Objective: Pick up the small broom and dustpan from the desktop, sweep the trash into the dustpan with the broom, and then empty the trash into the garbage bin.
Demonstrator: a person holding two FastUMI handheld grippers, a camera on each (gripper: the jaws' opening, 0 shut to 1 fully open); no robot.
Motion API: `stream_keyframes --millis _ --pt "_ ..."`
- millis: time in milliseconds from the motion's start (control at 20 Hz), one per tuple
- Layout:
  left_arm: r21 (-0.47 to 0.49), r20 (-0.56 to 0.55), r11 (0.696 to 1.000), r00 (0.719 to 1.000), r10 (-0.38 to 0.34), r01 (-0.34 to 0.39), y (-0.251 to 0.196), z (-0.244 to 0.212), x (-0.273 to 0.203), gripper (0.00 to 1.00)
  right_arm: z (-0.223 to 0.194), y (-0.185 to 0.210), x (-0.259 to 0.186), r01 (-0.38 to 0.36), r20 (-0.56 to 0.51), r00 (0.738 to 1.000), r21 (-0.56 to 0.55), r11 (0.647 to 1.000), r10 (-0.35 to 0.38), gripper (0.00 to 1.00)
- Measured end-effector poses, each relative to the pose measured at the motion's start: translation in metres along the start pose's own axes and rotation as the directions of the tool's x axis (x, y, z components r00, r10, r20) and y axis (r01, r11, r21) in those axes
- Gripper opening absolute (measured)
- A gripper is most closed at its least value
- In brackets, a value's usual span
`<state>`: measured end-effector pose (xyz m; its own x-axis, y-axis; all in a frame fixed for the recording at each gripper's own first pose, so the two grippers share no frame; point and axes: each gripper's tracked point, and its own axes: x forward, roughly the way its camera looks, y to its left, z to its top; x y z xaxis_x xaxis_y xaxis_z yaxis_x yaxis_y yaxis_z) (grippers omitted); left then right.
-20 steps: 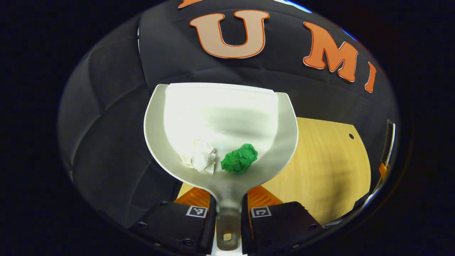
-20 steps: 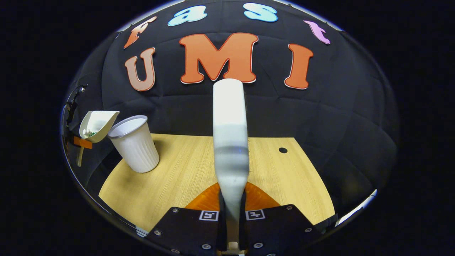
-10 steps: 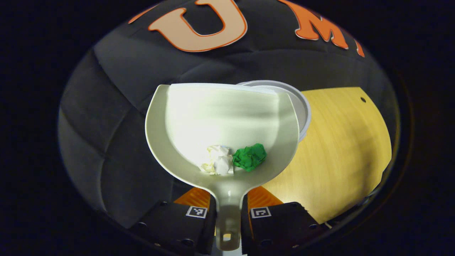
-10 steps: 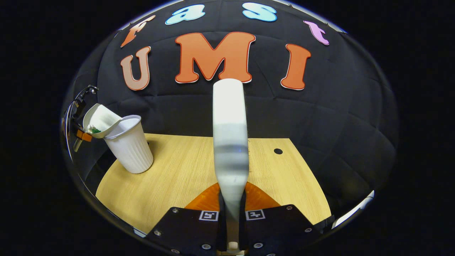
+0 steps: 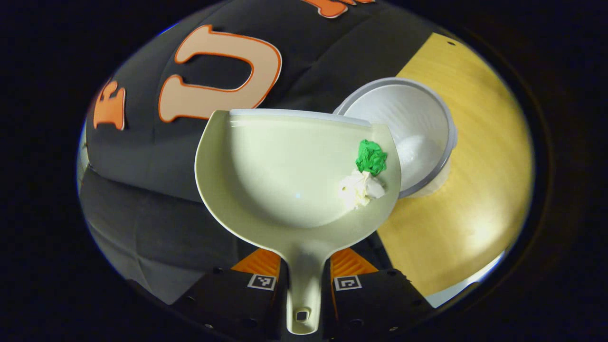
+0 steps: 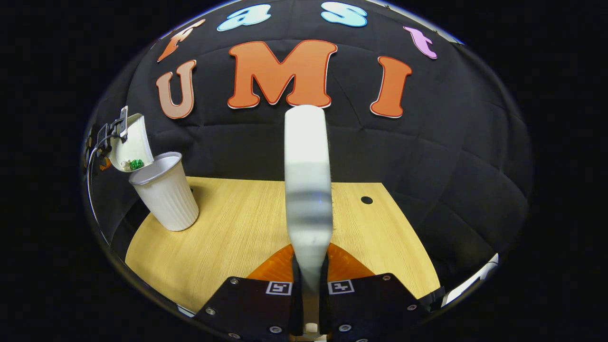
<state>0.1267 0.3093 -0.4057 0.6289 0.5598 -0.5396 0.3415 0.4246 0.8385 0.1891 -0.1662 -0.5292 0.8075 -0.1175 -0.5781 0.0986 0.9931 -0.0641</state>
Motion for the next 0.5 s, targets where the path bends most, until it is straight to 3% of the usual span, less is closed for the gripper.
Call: stream_keyframes --millis 200,450,500 --pt "0.137 0.060 0.984 0.993 0.104 -0.112 0.012 -0.001 -0.001 0.29 -0.003 0.004 0.000 -0.013 -0.011 1.000 -0.014 1.000 0.013 0.13" --pt "0.275 0.114 0.932 0.970 0.214 -0.237 0.035 -0.030 -0.016 0.29 -0.003 0.007 -0.001 -0.009 -0.010 1.000 -0.024 1.000 0.008 0.13" --pt "0.316 0.138 0.908 0.960 0.243 -0.275 0.039 -0.035 -0.015 0.29 -0.004 0.006 -0.001 -0.011 -0.013 1.000 -0.023 1.000 0.011 0.13"
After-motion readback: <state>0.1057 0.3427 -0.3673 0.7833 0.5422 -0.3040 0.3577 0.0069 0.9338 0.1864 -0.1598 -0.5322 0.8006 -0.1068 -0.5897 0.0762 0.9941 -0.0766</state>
